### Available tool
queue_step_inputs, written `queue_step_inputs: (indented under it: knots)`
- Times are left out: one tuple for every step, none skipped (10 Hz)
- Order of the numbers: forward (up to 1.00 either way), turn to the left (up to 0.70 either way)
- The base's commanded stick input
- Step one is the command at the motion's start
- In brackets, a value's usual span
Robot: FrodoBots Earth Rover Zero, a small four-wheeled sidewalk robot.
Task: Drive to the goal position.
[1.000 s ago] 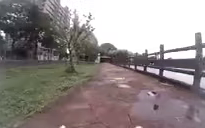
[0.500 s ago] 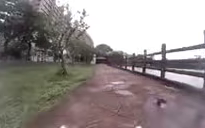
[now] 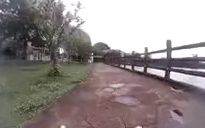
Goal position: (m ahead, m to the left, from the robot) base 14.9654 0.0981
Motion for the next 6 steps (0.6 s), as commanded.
queue_step_inputs:
  knots:
    - [1.00,-0.30]
    - [1.00,-0.30]
    - [1.00,-0.30]
    - [1.00,-0.30]
    - [1.00,-0.25]
    - [1.00,0.10]
